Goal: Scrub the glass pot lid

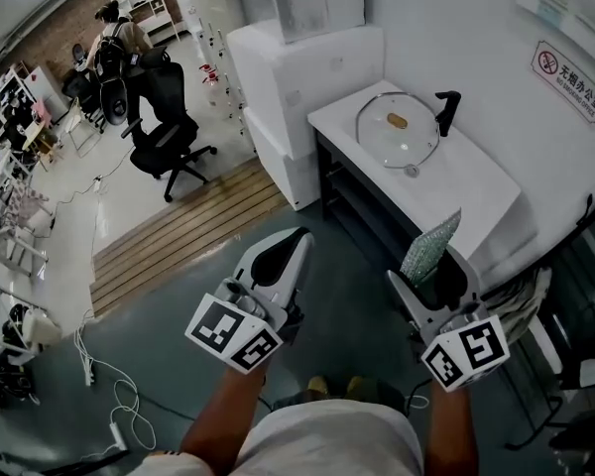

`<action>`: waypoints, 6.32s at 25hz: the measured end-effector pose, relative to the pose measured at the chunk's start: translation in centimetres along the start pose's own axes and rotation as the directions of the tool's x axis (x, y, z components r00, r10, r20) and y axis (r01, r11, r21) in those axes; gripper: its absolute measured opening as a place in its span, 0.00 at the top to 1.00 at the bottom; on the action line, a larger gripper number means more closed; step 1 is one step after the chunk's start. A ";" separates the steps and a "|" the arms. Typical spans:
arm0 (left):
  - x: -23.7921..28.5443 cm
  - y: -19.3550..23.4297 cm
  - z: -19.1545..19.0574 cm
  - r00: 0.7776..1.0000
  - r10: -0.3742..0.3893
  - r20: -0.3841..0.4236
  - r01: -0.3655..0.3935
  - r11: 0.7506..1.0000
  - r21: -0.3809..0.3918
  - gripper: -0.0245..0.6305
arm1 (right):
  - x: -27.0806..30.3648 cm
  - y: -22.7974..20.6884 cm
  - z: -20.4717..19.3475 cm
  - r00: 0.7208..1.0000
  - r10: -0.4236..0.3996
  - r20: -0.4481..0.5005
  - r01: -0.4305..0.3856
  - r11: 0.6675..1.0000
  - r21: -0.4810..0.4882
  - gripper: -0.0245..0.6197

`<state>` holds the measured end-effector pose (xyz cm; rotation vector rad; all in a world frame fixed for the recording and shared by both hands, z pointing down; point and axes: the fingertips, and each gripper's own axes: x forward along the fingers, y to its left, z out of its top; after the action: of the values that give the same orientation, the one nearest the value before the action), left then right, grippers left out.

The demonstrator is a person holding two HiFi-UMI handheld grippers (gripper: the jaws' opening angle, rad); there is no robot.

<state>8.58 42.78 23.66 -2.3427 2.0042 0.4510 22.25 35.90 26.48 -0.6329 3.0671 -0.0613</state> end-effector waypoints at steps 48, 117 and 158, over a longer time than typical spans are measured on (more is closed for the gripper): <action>29.6 15.0 -6.0 0.995 0.026 -0.091 -0.022 0.998 0.054 0.94 | 21.0 -25.0 -0.6 0.996 -0.005 -0.091 0.001 0.999 -0.048 0.42; 54.8 33.9 -35.1 0.421 -0.296 -0.857 0.398 0.910 -0.118 0.72 | 46.9 -45.9 -19.1 0.188 -0.373 -0.909 -0.376 0.828 -0.417 0.42; 54.4 34.2 -35.9 0.429 -0.346 -0.834 0.386 0.905 -0.177 0.73 | 43.2 -45.9 -17.5 0.200 -0.401 -0.894 0.149 0.914 -0.377 0.42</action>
<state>-10.31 -22.93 51.03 -3.2006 1.4770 -0.9879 0.46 -22.71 45.75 -1.8078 4.0783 -0.2070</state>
